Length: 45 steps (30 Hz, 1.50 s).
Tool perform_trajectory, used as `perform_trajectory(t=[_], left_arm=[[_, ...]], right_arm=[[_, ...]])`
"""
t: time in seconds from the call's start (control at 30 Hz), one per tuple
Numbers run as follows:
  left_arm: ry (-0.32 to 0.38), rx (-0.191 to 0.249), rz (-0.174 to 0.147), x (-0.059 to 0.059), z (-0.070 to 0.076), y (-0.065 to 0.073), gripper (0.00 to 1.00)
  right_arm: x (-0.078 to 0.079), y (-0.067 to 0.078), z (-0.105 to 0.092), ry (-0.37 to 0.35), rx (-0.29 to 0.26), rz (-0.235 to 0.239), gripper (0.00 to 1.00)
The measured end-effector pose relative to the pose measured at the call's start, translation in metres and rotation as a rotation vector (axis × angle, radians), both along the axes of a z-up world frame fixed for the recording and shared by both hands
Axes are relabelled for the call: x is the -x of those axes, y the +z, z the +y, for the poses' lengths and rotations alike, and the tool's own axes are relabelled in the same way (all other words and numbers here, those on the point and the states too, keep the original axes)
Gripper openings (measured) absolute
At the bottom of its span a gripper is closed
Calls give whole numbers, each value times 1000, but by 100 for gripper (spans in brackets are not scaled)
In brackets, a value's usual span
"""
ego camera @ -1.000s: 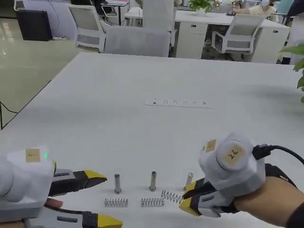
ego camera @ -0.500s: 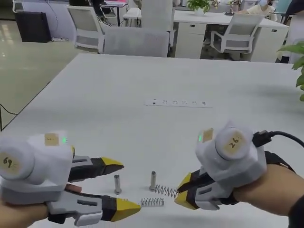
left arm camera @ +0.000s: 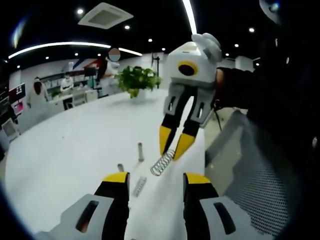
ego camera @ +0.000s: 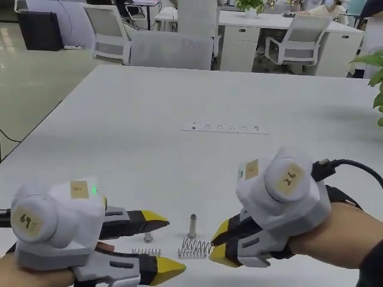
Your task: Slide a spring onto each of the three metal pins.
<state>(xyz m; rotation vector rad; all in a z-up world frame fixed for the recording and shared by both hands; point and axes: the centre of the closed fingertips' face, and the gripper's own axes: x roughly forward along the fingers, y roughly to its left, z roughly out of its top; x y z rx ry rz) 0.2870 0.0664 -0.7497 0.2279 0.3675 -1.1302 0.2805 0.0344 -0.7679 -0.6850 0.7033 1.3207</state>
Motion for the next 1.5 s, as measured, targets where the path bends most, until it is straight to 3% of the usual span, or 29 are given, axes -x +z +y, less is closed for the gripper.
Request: perform_trajectory(t=[0.53, 1.13, 1.5], left_arm=[[-81, -1, -9, 13, -10, -3, 15], [-135, -15, 2, 23, -16, -7, 4], [-145, -5, 8, 27, -17, -5, 3]], right_arm=[[14, 2, 7, 103, -1, 2, 7], [23, 1, 8, 180, -2, -22, 7], [23, 2, 8, 163, -10, -16, 8]])
